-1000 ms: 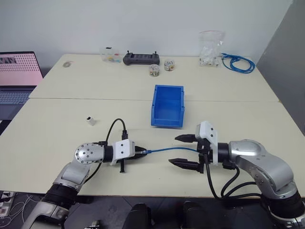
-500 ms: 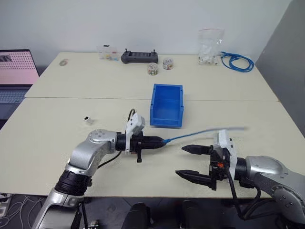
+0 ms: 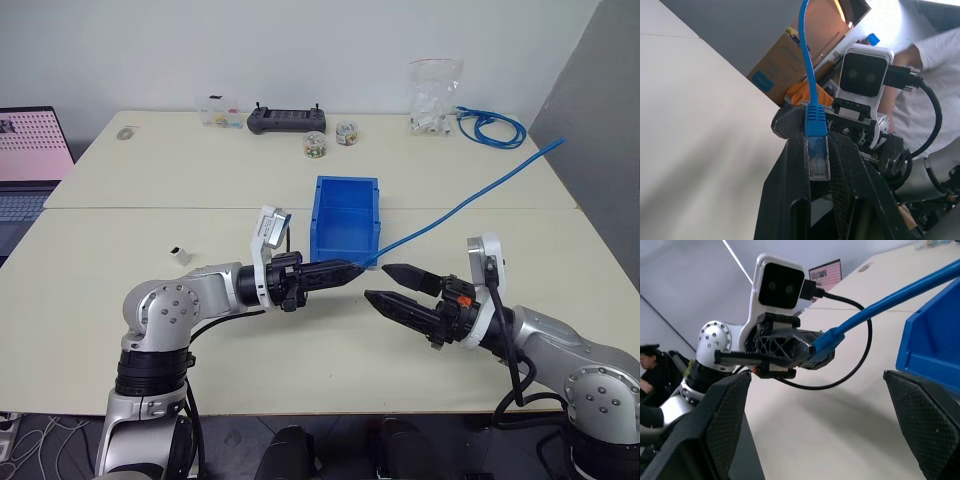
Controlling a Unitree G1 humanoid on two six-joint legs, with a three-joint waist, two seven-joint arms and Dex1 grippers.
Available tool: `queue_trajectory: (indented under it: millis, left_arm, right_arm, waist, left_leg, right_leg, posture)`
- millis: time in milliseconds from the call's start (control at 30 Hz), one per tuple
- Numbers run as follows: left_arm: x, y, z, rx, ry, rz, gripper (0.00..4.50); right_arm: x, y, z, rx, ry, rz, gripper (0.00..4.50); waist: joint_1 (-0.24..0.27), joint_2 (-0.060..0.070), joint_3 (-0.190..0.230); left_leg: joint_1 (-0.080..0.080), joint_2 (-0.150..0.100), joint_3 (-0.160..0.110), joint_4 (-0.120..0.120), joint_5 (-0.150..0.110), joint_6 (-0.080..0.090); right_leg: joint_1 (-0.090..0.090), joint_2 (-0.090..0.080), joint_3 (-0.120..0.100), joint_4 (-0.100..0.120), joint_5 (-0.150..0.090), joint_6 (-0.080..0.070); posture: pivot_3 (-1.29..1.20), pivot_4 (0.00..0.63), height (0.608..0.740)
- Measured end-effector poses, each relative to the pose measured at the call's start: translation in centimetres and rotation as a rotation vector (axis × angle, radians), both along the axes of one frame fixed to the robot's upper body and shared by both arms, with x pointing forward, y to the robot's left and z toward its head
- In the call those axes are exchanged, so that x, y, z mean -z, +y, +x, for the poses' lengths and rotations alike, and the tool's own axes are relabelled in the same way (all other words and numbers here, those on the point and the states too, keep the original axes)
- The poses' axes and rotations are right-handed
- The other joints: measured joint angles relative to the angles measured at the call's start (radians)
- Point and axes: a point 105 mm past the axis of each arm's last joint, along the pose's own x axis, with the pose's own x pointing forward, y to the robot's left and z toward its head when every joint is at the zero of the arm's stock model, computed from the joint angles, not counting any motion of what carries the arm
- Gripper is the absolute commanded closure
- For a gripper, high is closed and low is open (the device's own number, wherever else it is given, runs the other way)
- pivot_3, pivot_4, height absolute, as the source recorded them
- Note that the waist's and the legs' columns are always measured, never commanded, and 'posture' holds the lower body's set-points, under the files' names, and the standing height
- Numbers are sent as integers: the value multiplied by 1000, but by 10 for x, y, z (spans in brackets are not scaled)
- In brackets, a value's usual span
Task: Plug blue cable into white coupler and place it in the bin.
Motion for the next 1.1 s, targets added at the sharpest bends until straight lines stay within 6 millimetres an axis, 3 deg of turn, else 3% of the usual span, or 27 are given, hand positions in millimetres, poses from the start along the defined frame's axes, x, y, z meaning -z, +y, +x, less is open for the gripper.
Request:
queue_trajectory:
  millis: [167, 733, 933, 1000, 1100]
  left_arm:
    - [-3, -5, -4, 8, 7, -8, 4274]
    - [-4, -5, -10, 15, 20, -26, 4274]
    - [-3, -5, -12, 16, 21, -31, 4274]
    - [-2, -4, -11, 8, 12, -30, 3569]
    - [-1, -4, -8, -17, -3, -25, 2963]
  right_arm:
    - [-13, 6, 4, -34, 14, 73, 0]
    - [-14, 9, 9, -64, 73, 100, 4265]
    - [-14, 9, 7, -75, 75, 87, 4397]
    - [-14, 9, 7, -75, 73, 87, 4403]
    - [-14, 9, 8, -75, 71, 87, 4411]
  waist:
    - [0, 0, 0]
    - [0, 0, 0]
    - [0, 0, 0]
    - [1, 0, 0]
    - [1, 0, 0]
  left_leg:
    - [0, 0, 0, 0, 0, 0]
    - [0, 0, 1, 0, 0, 0]
    - [-1, 0, 2, 0, 0, 0]
    - [-1, 0, 2, 0, 0, 0]
    - [-1, 0, 2, -1, 0, 0]
  right_leg:
    - [0, 0, 0, 0, 0, 0]
    - [-1, 0, 1, 0, 0, 0]
    - [-1, 0, 1, 0, 0, 0]
    - [-1, 0, 1, 0, 0, 0]
    - [-2, 0, 1, -1, 0, 0]
  posture:
    - [0, 150, 740]
    - [0, 150, 740]
    - [0, 150, 740]
    - [0, 150, 740]
    - [0, 150, 740]
